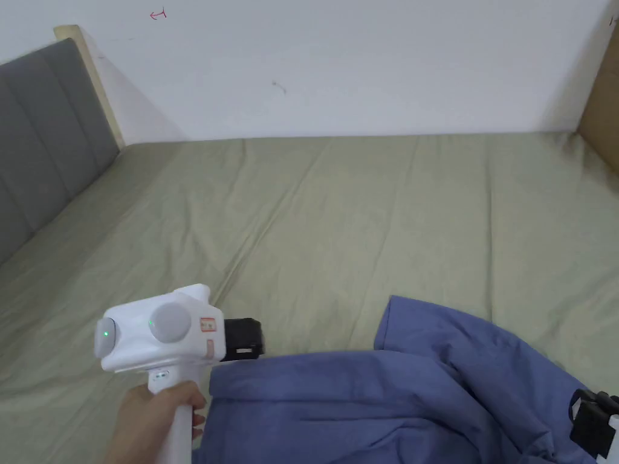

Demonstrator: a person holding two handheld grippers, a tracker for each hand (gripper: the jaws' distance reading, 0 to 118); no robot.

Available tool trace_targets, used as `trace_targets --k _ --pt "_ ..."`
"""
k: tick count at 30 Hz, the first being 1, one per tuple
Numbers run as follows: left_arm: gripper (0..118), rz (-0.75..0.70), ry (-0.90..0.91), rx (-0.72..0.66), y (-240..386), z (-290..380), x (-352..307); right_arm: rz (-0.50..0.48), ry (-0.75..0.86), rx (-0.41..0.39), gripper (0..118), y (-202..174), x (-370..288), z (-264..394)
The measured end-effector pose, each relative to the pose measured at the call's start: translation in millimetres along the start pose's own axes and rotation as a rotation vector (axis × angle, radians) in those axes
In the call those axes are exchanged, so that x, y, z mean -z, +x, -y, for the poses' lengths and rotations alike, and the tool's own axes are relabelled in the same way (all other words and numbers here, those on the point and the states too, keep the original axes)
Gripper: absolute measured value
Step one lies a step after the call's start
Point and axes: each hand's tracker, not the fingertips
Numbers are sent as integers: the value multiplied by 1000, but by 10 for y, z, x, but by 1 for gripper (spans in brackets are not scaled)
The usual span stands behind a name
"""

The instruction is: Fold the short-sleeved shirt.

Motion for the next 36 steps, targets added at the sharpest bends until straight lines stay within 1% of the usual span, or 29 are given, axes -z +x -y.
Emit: trace_targets --k 3,4,5,6,7,8,9,10,11,12,13,14,17,18,20,21,22,23,24,25,26,28,30,31,32,33,34,35,36 --pt "93 -40 -77 63 -74 -18 365 -4 -30 -14 0 -40 85 46" --pt "85 -69 -125 67 -75 9 481 -4 -39 -20 0 -50 108 54" --pt "80 -64 -155 58 -98 44 588 -3 -45 -26 0 -59 118 69" --pt "79 -43 -160 41 -118 82 701 -2 -51 -33 0 -65 128 79" --pt "78 -68 -129 27 -92 150 698 -2 -56 -37 0 -67 136 85" --pt "73 -69 -94 28 -66 168 664 -6 -61 -40 0 -62 137 92" --pt "60 -97 -84 67 -32 173 632 -10 -64 -41 0 -55 130 107" --pt "35 -119 -61 97 11 184 589 -12 -66 -41 0 -46 132 117" --pt "14 -144 -42 134 94 206 529 -14 -71 -40 0 -33 144 120" --pt "7 -157 -41 157 135 207 487 -15 -77 -38 0 -21 157 117" --pt "7 -211 -32 183 172 212 457 -14 -79 -38 0 -9 159 117" --pt "7 -173 -32 190 180 214 424 -15 -79 -38 0 7 167 98" --pt "7 -169 6 204 180 212 225 -73 -72 -77 0 40 208 -89" --pt "6 -150 24 190 150 200 131 -85 -58 -114 1 26 231 -192" --pt "6 -81 54 140 91 173 -40 -85 -19 -130 1 -10 311 -398" --pt "6 -31 81 114 68 163 -136 -105 -25 -143 4 -16 404 -525" --pt "6 -22 100 106 66 152 -218 -128 -51 -164 33 -30 552 -653" --pt "6 -19 112 115 72 127 -294 -136 -85 -187 68 -52 732 -750" --pt "6 -19 124 129 88 115 -359 -151 -110 -220 98 -78 929 -824" --pt "6 -20 137 141 107 108 -412 -155 -141 -267 107 -108 1163 -910" --pt "6 -16 151 157 120 101 -465 -145 -200 -303 107 -131 1403 -981" --pt "6 -2 158 155 120 64 -499 -103 -324 -339 107 -145 1879 -998" --pt "6 4 167 147 110 61 -522 -74 -436 -339 105 -75 2338 -932" --pt "6 6 168 145 149 80 -540 -60 -485 -339 94 -42 2485 -884" --pt "6 3 168 149 153 87 -540 -33 -517 -313 79 1 2598 -831" --pt "6 2 166 151 153 93 -544 -13 -547 -290 71 74 2690 -752" --pt "6 3 164 153 154 103 -543 -28 -491 -268 71 106 2619 -748" --pt "6 1 160 161 138 87 -517 -41 -463 -271 69 75 2578 -787" --pt "6 -1 156 164 135 89 -516 -37 -479 -279 63 40 2538 -828"
